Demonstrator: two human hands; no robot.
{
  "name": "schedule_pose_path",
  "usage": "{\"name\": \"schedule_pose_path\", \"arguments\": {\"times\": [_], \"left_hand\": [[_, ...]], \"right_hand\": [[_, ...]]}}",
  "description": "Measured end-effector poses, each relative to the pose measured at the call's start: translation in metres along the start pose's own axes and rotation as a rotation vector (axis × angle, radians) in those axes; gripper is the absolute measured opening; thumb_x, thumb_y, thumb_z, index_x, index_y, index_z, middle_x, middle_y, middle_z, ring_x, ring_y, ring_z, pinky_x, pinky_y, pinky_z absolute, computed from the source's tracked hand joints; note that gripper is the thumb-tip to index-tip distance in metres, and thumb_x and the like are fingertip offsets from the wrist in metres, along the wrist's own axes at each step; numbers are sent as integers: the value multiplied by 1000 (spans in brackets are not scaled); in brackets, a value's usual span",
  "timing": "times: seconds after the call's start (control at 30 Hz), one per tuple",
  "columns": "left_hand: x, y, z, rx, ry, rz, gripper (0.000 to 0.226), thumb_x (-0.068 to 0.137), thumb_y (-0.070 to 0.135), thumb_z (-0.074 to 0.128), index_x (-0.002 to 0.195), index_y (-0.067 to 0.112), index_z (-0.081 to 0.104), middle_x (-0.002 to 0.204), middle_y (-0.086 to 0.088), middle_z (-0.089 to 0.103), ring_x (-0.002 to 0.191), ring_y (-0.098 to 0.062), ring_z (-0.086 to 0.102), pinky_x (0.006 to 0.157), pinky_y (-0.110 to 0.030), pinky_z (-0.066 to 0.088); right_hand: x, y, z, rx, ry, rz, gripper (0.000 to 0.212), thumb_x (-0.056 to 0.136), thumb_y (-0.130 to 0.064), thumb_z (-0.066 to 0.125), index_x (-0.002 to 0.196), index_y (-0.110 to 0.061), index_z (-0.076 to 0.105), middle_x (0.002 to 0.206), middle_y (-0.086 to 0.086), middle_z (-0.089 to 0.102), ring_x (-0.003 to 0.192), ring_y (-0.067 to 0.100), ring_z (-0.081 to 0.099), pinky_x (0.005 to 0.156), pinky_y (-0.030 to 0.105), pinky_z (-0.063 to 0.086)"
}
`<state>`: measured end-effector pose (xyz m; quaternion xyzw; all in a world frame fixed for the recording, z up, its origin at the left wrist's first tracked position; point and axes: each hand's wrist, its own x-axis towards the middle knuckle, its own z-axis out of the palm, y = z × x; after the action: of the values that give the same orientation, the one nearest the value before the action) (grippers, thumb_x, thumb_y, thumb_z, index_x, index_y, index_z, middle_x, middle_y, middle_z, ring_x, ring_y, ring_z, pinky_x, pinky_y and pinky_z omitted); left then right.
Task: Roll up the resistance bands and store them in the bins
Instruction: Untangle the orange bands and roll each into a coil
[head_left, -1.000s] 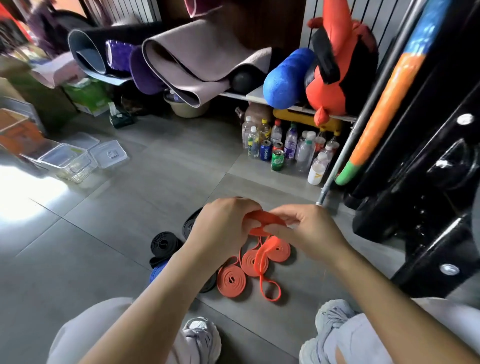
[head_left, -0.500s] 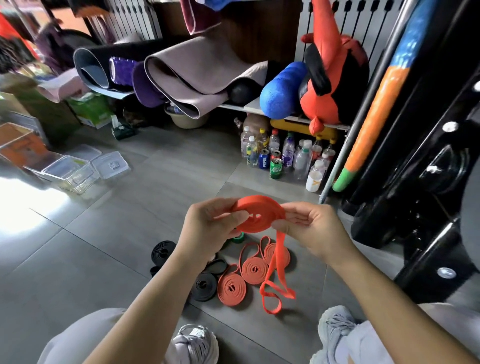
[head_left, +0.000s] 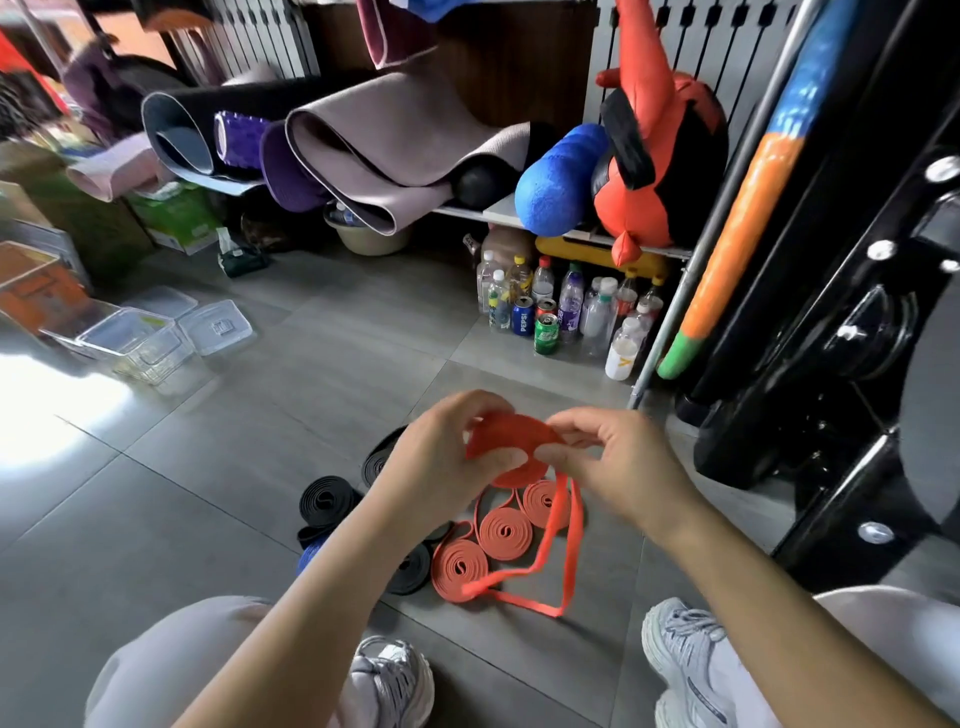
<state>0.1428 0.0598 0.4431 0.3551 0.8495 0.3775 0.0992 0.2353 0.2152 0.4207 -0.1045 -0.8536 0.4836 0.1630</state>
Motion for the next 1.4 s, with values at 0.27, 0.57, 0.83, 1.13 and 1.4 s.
{"name": "schedule_pose_path", "arguments": {"times": [0.27, 0.57, 0.83, 1.13, 1.4], "left_hand": [[-5, 0, -6, 92, 1, 46, 21, 77, 16, 71, 96, 23, 70, 80, 8, 68, 76, -9, 60, 72, -20, 43], [-2, -8, -20, -384, 34, -88, 30, 74, -2, 72, 80, 27, 65, 63, 18, 67, 59, 5, 60, 61, -10, 46], [-5, -3, -14, -1007, 25, -258, 33, 64, 13, 68, 96, 5, 64, 85, -13, 71, 79, -24, 69, 76, -40, 58], [-4, -11, 0, -49, 111, 86, 50, 73, 32, 74, 120, 32, 56, 111, 10, 58, 102, -14, 59, 88, -36, 50], [-13, -1, 6, 279, 7, 108, 27, 84, 36, 65, 111, 32, 65, 99, 10, 70, 82, -13, 64, 76, -23, 45]], "right_hand": [[0, -6, 5, -5, -83, -1, 26, 73, -17, 79, 77, -40, 67, 73, -22, 69, 74, -11, 61, 74, 7, 41], [3, -6, 0, 131, -59, 3, 23, 70, -14, 80, 79, -32, 71, 79, -11, 74, 74, 2, 67, 80, 19, 50], [0, 2, 12, 416, -81, 27, 20, 63, -23, 73, 83, -26, 72, 80, -8, 74, 76, 3, 66, 77, 19, 51], [-6, 10, 2, -42, -74, 78, 9, 74, -24, 77, 82, -24, 73, 78, -2, 74, 74, 12, 67, 77, 40, 54], [-11, 11, -2, -77, -143, 119, 15, 72, -18, 79, 79, -30, 74, 76, -6, 74, 75, 11, 70, 77, 35, 55]]}}
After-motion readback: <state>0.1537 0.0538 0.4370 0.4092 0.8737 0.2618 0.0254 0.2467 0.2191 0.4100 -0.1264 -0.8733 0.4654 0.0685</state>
